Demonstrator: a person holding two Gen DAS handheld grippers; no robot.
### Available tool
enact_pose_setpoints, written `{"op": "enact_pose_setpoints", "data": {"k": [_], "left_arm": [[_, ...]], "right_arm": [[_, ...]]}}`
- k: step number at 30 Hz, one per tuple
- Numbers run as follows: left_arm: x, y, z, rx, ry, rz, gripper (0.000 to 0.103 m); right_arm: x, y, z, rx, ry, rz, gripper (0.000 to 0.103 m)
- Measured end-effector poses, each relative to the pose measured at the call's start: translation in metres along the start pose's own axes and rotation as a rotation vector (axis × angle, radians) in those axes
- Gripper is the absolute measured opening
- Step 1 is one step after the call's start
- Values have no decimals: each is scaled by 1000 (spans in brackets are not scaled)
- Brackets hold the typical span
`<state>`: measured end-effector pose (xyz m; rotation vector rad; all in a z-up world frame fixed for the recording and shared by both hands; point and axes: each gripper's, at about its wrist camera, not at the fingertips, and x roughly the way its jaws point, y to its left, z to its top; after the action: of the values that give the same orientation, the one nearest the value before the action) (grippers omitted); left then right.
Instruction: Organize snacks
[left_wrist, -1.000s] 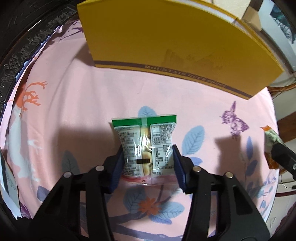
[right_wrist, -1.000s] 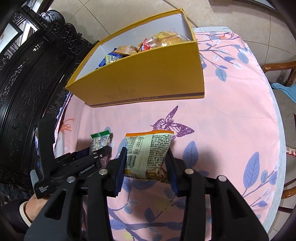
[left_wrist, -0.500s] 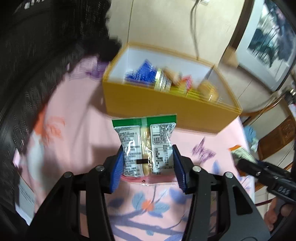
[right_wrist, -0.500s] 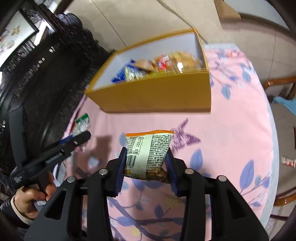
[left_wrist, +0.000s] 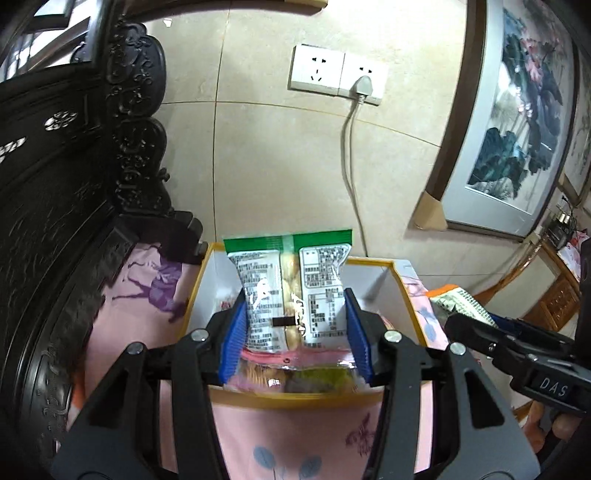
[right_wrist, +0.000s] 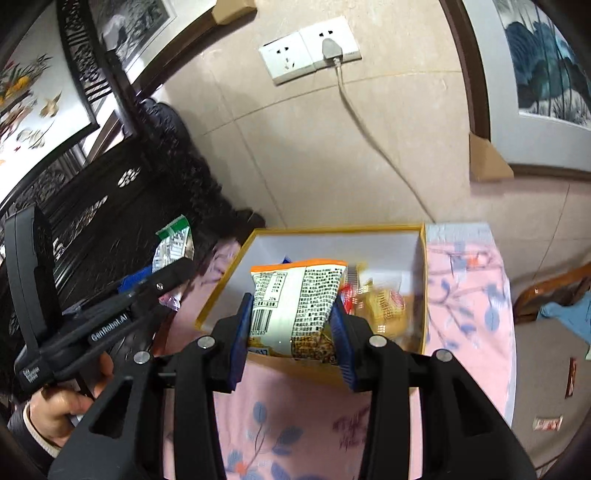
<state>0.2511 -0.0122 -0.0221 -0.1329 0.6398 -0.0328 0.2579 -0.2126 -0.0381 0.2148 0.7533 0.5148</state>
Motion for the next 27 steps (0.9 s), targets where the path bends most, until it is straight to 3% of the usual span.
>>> {"op": "enact_pose_setpoints", "data": {"k": [6, 8, 9, 10, 11, 12, 14, 17, 27], "left_arm": [[49, 14, 8, -18, 64, 48, 50], [62, 18, 5, -24, 95, 65, 54], [68, 20, 4, -24, 114, 69, 77], [72, 22, 1, -24, 131, 89, 93], [73, 24, -1, -25, 127, 127, 101], [72, 25, -3, -19, 124, 143, 101], [73, 26, -5, -6, 142, 141, 101], [74, 30, -9, 9, 178, 159, 101], [52, 25, -6, 33, 135, 179, 101]], "right_arm": [[44, -13, 13, 2, 47, -43, 41], [61, -15, 12, -13, 78, -65, 46], [71, -16, 11, -29, 111, -101, 53], [77, -16, 9, -41, 131, -138, 75], [79, -15, 8, -41, 129, -158, 95], [78, -16, 6, -36, 115, -173, 102], [77, -17, 2, -32, 116, -193, 102], [82, -19, -3, -24, 186, -223, 102], [64, -15, -7, -28, 167, -229, 102]]}}
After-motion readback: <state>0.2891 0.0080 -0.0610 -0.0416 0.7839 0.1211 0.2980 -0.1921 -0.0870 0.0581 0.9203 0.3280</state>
